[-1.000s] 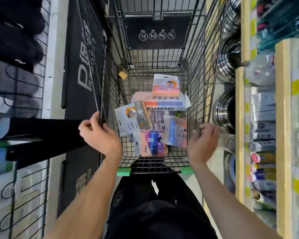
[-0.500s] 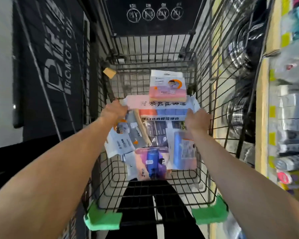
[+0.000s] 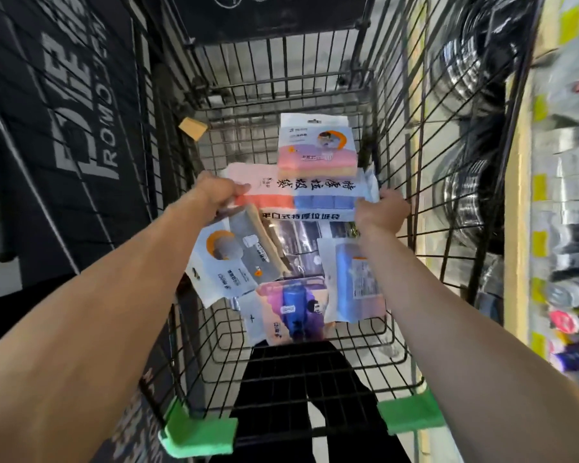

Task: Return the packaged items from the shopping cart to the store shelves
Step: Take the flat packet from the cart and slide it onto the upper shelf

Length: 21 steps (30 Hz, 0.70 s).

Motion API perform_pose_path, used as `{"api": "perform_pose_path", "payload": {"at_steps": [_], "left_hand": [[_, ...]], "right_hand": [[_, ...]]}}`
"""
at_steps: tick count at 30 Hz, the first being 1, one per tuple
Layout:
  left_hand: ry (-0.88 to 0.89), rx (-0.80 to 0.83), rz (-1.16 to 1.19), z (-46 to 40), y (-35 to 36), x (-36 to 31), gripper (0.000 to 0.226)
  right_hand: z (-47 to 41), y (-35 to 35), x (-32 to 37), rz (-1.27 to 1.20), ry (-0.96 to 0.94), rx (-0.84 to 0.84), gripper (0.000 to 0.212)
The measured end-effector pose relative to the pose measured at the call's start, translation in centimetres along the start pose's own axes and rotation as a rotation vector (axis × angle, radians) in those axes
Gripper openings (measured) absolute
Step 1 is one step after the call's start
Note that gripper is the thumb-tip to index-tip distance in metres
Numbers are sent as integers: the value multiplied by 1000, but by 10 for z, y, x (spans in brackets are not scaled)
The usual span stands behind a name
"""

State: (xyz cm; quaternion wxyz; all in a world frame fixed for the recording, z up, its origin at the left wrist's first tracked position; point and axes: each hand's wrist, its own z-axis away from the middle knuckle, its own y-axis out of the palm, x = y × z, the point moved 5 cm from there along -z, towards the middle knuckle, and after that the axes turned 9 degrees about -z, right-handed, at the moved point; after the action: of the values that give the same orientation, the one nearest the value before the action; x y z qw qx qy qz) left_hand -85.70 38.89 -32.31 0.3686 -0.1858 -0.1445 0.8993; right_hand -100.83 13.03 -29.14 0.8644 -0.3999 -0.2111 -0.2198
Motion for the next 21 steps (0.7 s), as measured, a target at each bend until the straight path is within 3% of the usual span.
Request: {"api": "perform_pose_path", "payload": {"at_steps": [4, 6, 13, 21], "left_hand": [[85, -129, -136, 14, -33, -19, 66], [131, -189, -247, 29, -49, -30, 59], [323, -287, -328, 116, -83, -72, 67], [528, -417, -352, 220, -125, -105, 56]], "right_hand": [[10, 1, -5, -97, 125, 125, 59], [11, 0, -8, -132, 145, 195, 65], [59, -48, 32, -279, 168, 323, 31], [132, -83, 56, -498, 106, 339, 41]]}}
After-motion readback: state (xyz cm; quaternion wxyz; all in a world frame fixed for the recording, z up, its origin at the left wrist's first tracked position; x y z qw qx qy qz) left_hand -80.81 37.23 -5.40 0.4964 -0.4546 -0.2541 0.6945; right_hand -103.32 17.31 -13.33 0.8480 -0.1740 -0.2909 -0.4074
